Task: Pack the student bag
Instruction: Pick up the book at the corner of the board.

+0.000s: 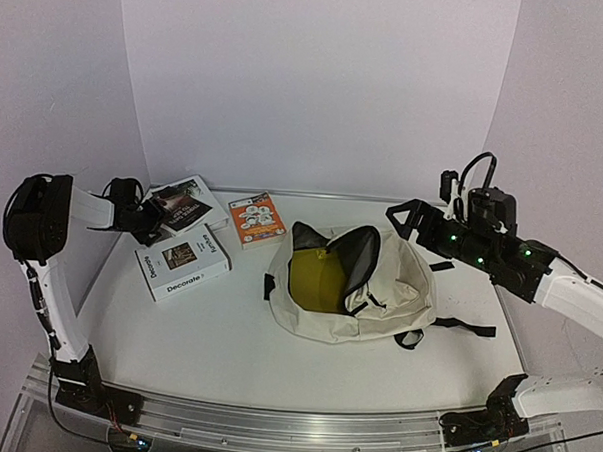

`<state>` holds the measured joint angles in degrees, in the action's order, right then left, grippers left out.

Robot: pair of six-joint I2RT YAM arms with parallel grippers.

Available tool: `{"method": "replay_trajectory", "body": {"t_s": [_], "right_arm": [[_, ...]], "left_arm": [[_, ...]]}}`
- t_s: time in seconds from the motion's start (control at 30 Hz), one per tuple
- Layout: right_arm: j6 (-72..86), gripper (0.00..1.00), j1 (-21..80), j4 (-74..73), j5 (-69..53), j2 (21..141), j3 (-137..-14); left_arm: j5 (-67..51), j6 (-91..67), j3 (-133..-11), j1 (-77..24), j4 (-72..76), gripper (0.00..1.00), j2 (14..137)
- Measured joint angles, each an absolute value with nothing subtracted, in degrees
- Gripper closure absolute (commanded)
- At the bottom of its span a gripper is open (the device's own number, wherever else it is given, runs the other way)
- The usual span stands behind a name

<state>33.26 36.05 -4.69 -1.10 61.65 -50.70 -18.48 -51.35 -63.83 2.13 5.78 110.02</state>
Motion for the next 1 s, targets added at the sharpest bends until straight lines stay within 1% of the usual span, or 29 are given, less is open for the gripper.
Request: {"method": "replay_trajectory", "body": {"t_s": [0.07, 0.17, 0.2, 0.23, 0.3, 0.33, 0.5, 0.57, 0.73, 0.9, 1.0], "right_arm": [[33.26, 0.02, 36.05, -4.75, -1.10, 61.65, -50.70], [33.26, 0.02, 36.05, -4.78, -1.06, 61.65, -50.70], [33.23, 0.02, 36.05, -4.75, -1.04, 61.65, -50.70], [33.26, 0.02, 36.05, -4.75, -1.02, 61.65, -50.70], [33.23, 0.02, 36.05, -4.78, -0.93, 61.65, -50.70], [33.23, 0.02, 36.05, -4.78, -0.93, 61.65, -50.70], [33.26, 0.02, 36.05, -4.78, -0.93, 61.63, -50.70], [33.26, 0.02, 36.05, -4.78, -0.93, 61.65, -50.70], [33.21, 0.02, 36.05, -4.78, -0.93, 61.65, -50.70], [32.71, 0.02, 36.05, -4.78, -0.95, 62.30, -51.03], [31.90, 0.04, 36.05, -4.82, -0.97, 63.48, -51.20]], "left_arm": [[-18.87, -51.62, -64.29, 2.28, 6.37, 0.41, 111.22], [-19.51, -51.94, -64.79, 2.61, 7.51, 0.56, 113.14], [-19.57, -51.96, -64.99, 2.70, 7.88, 0.58, 113.49], [-19.64, -52.21, -65.06, 2.70, 7.99, 0.66, 113.62], [-19.84, -52.84, -65.25, 2.81, 8.27, 0.78, 114.10], [-19.94, -52.53, -65.25, 2.83, 8.69, 0.83, 114.21], [-20.51, -54.24, -65.10, 2.85, 11.07, 0.98, 114.21], [-20.75, -54.02, -64.45, 2.85, 12.51, 1.00, 113.95], [-20.56, -53.47, -61.14, 2.85, 12.29, 1.00, 109.84], [-20.93, -50.02, -59.18, 2.85, 10.50, 1.00, 102.54], [-21.08, -47.53, -58.78, 2.83, 8.78, 1.00, 98.24]]}}
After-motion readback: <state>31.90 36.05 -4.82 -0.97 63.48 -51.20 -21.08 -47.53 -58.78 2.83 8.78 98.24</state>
